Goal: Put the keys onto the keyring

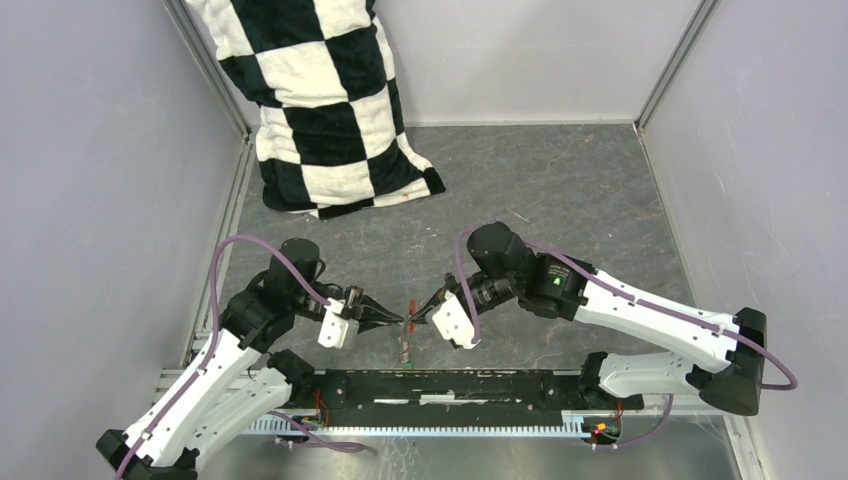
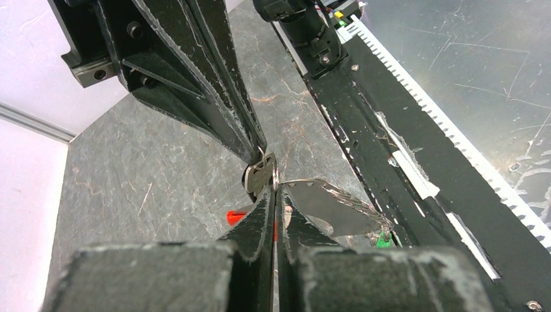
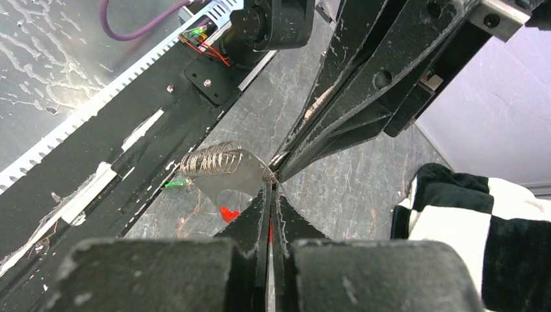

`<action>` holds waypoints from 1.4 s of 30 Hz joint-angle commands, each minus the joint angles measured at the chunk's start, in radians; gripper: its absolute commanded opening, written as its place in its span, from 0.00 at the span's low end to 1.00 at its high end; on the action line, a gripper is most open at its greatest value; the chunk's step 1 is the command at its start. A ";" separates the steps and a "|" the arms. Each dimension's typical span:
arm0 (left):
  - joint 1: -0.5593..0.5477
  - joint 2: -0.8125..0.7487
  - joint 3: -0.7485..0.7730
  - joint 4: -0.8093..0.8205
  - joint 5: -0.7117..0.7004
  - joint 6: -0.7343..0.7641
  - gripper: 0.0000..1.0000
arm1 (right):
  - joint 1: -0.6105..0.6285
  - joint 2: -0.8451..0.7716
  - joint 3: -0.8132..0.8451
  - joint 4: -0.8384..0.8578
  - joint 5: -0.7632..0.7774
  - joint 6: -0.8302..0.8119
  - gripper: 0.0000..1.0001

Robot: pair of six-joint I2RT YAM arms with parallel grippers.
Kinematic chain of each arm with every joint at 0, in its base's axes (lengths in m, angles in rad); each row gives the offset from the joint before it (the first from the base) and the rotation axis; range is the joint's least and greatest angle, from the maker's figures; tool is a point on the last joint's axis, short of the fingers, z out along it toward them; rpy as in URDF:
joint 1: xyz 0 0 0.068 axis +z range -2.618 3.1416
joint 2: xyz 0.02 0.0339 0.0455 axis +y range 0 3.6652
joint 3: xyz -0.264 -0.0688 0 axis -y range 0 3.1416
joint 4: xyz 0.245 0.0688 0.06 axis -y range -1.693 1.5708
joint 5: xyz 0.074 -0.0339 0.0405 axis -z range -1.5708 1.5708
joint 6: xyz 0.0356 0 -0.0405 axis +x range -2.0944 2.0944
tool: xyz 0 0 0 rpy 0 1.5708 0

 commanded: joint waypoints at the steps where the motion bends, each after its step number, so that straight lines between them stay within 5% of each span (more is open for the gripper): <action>1: -0.003 0.001 0.041 0.009 0.024 0.053 0.02 | 0.015 0.005 0.059 -0.001 0.003 -0.025 0.00; 42: -0.003 -0.002 0.039 0.008 0.019 0.041 0.02 | 0.061 0.032 0.090 -0.017 0.027 -0.046 0.01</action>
